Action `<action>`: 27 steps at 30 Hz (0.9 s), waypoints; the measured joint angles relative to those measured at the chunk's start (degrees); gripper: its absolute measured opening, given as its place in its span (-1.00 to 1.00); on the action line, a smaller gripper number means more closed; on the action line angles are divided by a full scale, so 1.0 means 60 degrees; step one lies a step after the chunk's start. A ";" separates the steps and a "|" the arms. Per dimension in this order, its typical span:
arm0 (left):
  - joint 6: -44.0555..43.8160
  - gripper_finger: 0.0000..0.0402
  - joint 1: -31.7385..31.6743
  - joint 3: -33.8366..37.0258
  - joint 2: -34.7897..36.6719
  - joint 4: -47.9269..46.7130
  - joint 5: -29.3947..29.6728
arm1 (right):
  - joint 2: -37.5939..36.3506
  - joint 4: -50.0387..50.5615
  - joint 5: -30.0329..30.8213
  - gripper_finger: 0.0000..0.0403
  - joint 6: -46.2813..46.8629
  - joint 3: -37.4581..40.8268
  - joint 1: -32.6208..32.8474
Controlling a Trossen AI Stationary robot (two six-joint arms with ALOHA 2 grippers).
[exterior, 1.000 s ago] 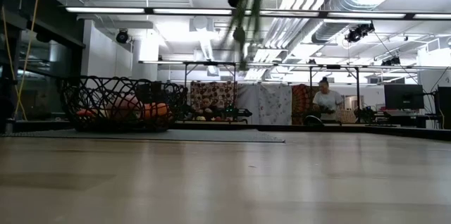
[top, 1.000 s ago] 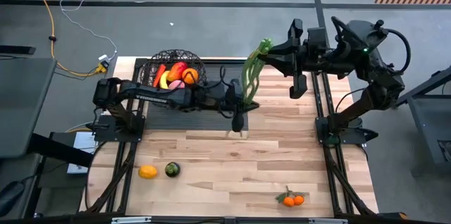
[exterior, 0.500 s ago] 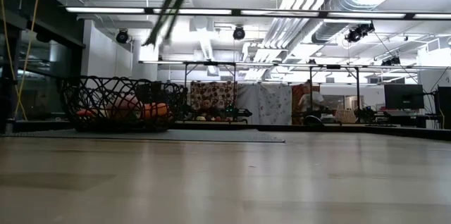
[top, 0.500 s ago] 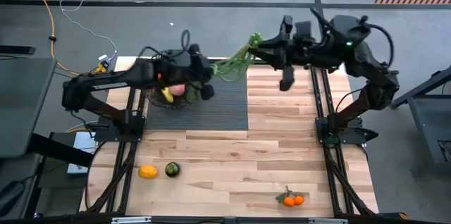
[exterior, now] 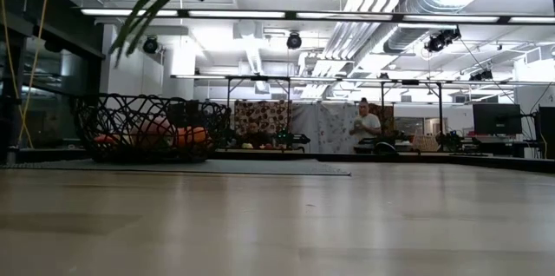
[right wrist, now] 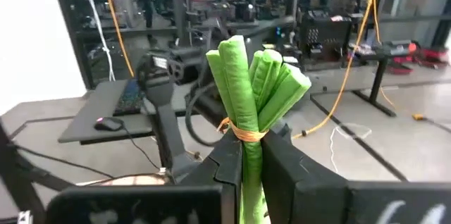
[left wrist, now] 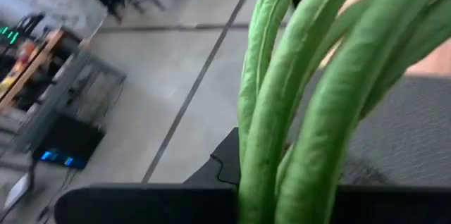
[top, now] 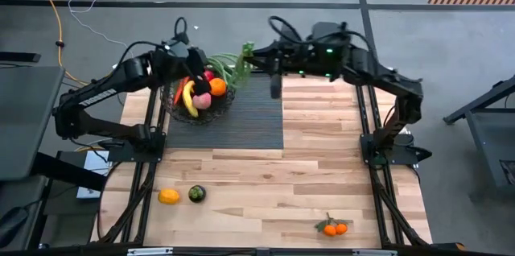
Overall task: Build produce basket
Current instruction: Put the green beans into the black basket
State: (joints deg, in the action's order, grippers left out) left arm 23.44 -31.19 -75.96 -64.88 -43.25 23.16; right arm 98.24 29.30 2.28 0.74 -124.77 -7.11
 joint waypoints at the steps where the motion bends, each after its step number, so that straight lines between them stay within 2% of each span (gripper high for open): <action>1: 0.0069 -1.00 -0.0211 0.0000 0.0021 -0.0128 0.0002 | 0.0107 -0.0005 -0.0003 -0.88 0.0117 0.0000 -0.0084; 10: 0.0305 -1.00 -0.2165 0.0124 0.0061 -0.1044 -0.0720 | 0.0819 0.0029 0.0122 -0.88 0.1102 0.0003 -0.1143; 13: 0.0306 -1.00 -0.2625 0.0491 0.0054 -0.1136 -0.0840 | 0.1042 0.0153 0.0136 -0.88 0.1418 0.0000 -0.1515; 17: 0.0219 -1.00 -0.3158 0.1074 0.0052 -0.1084 -0.1515 | 0.1363 0.0213 0.0146 -0.88 0.1830 0.0000 -0.1987; 22: -0.0565 -1.00 -0.3440 0.1767 -0.0153 -0.0968 -0.1701 | 0.1928 0.0130 0.0027 -0.88 0.1900 0.0000 -0.2534; 27: -0.2166 -1.00 -0.3636 0.2111 -0.0373 -0.0851 -0.1520 | 0.2548 -0.0041 -0.0545 -0.88 0.1548 0.0000 -0.3086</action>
State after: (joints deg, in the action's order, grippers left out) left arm 10.44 -53.01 -63.30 -67.11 -48.35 14.04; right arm 113.53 29.06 -0.99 10.03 -124.77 -25.62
